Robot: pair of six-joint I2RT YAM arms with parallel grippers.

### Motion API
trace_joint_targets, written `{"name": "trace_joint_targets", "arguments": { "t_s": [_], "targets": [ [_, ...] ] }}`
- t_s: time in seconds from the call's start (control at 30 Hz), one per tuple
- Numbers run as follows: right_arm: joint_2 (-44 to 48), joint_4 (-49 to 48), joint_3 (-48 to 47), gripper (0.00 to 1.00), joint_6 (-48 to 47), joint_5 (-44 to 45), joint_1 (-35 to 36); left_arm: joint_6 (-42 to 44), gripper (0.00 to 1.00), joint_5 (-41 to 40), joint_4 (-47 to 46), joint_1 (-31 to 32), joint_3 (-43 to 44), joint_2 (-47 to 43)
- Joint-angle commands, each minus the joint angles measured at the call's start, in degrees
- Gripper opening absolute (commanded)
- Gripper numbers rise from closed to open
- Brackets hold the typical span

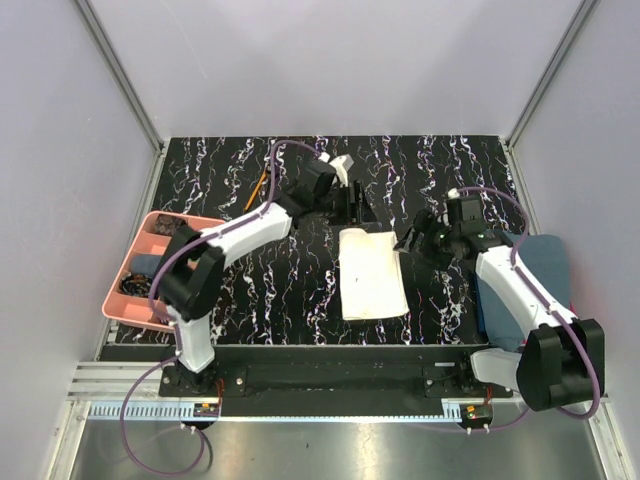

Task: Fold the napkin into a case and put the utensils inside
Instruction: Fold the lower triangle-folded napkin at the center of the board, then fold the 2/3-rectangle-folded napkin at the center of the board.

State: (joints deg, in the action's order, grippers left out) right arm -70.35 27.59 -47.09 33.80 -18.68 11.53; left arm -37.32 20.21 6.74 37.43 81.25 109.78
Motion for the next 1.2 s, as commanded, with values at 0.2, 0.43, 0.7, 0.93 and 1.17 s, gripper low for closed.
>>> {"name": "trace_joint_targets", "arguments": {
  "t_s": [0.2,0.43,0.7,0.93,1.17],
  "targets": [
    [3.9,12.0,-3.7,1.0,-0.5,24.0,-11.1,3.2,0.63,-35.5,4.0,25.6,-5.3,-11.0],
    [3.6,17.5,-4.7,1.0,6.3,39.8,-14.9,-4.2,0.63,-49.2,17.5,35.2,7.2,3.0],
    [3.3,15.9,-3.5,1.0,4.9,36.5,-15.8,-5.4,0.62,-52.7,21.0,38.6,17.7,13.4],
    [3.6,11.0,-0.5,1.0,1.5,30.4,-15.8,-7.6,0.58,-53.6,24.5,39.5,20.9,16.4],
    [2.1,9.1,-0.2,1.0,1.2,28.5,-15.8,-7.5,0.55,-55.9,27.5,40.4,23.2,19.9]
  ]
}}
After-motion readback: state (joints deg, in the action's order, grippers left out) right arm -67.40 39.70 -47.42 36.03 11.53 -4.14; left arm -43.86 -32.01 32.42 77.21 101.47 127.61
